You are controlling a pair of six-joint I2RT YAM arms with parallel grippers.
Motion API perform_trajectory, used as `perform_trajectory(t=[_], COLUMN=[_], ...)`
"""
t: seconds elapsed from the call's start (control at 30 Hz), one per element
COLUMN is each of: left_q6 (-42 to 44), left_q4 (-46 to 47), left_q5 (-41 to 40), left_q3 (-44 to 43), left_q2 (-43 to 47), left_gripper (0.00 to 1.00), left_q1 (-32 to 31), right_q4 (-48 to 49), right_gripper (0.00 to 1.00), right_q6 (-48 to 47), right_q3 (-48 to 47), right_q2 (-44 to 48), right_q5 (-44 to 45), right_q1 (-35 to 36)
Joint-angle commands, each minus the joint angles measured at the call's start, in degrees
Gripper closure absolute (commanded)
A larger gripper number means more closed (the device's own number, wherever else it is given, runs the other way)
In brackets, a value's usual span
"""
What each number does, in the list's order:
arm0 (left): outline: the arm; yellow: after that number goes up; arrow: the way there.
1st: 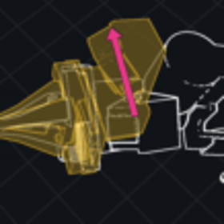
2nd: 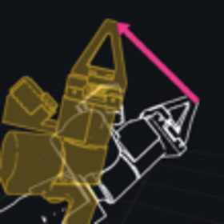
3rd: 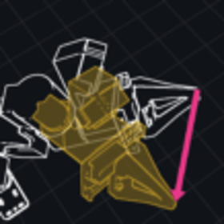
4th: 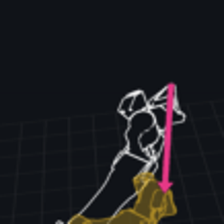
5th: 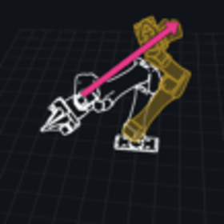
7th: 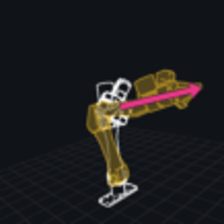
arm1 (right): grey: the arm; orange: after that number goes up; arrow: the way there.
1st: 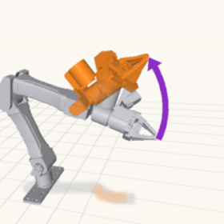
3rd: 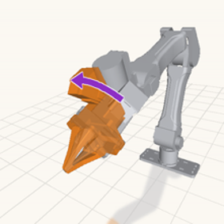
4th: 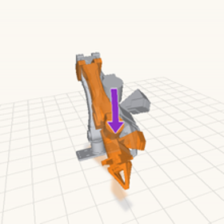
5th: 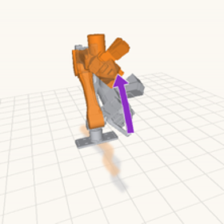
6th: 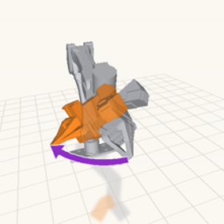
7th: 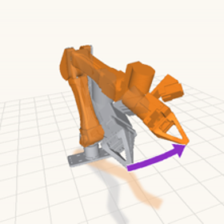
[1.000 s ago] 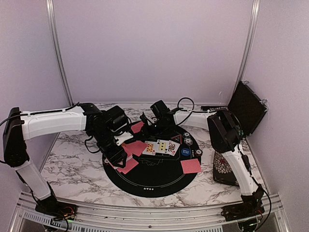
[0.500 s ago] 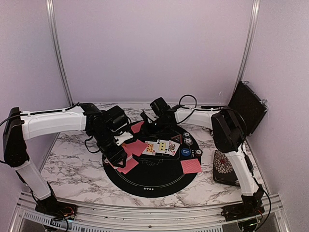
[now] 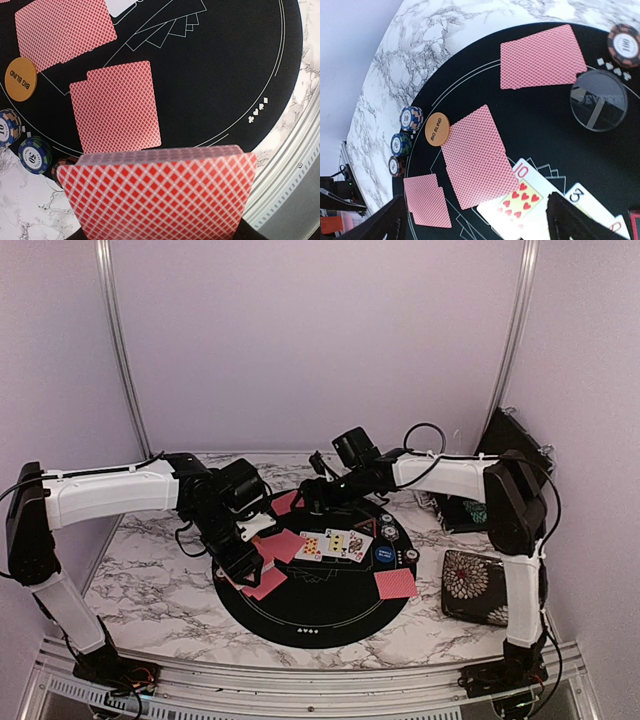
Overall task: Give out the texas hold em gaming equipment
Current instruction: Place the poker card in the community card area.
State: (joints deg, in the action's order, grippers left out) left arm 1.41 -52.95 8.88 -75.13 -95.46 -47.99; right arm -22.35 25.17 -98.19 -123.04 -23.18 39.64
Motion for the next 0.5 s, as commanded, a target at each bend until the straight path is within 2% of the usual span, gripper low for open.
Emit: perform_trajectory(t=[0.0, 0.13, 0.47], left_q6=[-0.57, -0.97, -4.09], left_q4=[-0.45, -0.49, -0.15], left_q5=[-0.97, -1.25, -3.32], left_q3=[-1.42, -1.92, -6.76], left_q2=[-0.20, -1.38, -5.66], left_gripper=[0.45, 0.45, 0.44], left_q1=[-0.03, -0.72, -2.78], right_q4=[6.69, 10.16, 13.44], right_gripper=[0.02, 0.02, 0.02], right_q6=[2.16, 3.32, 3.67], right_q3=[6.75, 14.42, 26.11], right_q2=[8.07, 15.17, 32.28], right_q5=[4.94, 8.51, 19.27], right_q1=[-2.10, -3.39, -4.57])
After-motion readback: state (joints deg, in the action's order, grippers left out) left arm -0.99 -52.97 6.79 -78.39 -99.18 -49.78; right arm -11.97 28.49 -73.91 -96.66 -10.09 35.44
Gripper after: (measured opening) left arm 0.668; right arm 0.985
